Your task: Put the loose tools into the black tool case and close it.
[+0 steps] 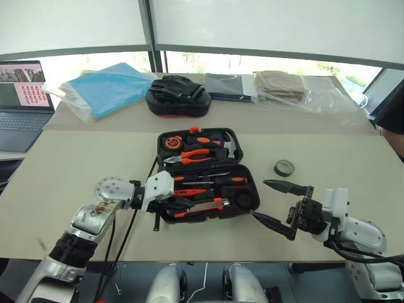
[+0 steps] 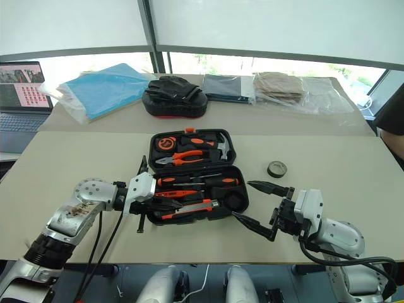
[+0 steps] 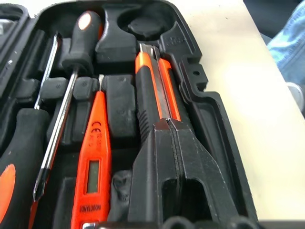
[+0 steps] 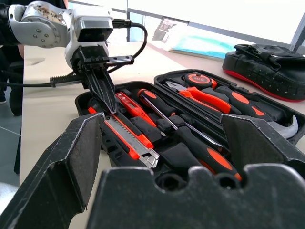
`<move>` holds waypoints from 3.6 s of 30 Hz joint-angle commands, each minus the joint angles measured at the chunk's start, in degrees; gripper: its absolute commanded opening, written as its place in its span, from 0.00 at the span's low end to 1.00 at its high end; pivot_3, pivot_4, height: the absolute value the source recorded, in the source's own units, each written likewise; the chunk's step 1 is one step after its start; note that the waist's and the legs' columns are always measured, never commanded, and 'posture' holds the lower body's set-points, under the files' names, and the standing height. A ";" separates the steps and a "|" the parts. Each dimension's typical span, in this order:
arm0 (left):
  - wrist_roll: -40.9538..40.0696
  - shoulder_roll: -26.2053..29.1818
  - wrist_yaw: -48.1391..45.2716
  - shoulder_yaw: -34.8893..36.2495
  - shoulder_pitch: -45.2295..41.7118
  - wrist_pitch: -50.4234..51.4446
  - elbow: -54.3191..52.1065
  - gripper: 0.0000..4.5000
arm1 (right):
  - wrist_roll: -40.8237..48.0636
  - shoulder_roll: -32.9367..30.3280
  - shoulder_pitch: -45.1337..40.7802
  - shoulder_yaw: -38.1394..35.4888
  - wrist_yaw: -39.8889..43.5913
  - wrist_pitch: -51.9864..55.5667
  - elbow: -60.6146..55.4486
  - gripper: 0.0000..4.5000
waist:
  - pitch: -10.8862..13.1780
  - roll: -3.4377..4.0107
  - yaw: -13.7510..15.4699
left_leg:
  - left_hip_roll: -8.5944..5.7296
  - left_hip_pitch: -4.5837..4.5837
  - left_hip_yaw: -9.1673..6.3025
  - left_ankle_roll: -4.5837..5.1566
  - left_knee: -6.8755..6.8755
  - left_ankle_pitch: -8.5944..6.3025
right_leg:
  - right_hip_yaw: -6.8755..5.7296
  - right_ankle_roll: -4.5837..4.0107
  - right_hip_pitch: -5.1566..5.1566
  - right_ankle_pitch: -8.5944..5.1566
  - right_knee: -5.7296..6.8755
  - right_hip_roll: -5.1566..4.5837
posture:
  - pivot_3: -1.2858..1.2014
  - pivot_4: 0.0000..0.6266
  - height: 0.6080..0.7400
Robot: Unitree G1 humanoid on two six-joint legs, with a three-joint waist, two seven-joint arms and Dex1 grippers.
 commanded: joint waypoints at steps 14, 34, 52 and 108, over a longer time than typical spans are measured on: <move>-3.81 -4.49 5.27 4.59 5.81 2.00 -1.70 0.00 | 1.33 -1.02 2.36 -4.58 -3.43 1.02 -3.42 1.00 | -0.95 0.47 -0.19 | 0.03 0.19 0.04 0.00 -0.13 0.00 | 0.10 -0.01 0.07 -0.37 0.01 -0.04 | 0.52 0.24 1.00; -18.84 5.29 -8.66 33.00 10.73 -9.94 9.84 1.00 | -10.36 -10.97 2.37 -16.31 -13.41 9.92 9.42 1.00 | -0.79 0.24 -1.16 | 0.13 0.09 0.20 0.02 -0.13 -0.04 | 0.04 -0.06 -0.10 -0.35 -0.11 -0.20 | 0.52 0.24 1.00; -20.24 3.00 -9.46 28.52 12.73 -6.51 0.78 1.00 | -32.73 -15.52 -48.69 22.69 7.19 14.45 49.23 0.76 | -0.66 0.10 -1.26 | 0.00 -0.95 0.20 0.12 -0.08 -0.18 | -0.06 0.00 -0.97 0.06 -0.20 -0.04 | 0.52 0.24 1.00; -16.33 5.50 0.60 31.87 19.12 -3.24 3.79 1.00 | -9.62 -17.55 -41.41 16.35 21.59 33.08 17.80 0.66 | -0.64 0.04 -0.82 | 0.04 -0.75 0.15 0.14 0.03 -0.20 | -0.15 -0.01 -0.84 0.13 -0.11 -0.18 | 0.52 0.24 1.00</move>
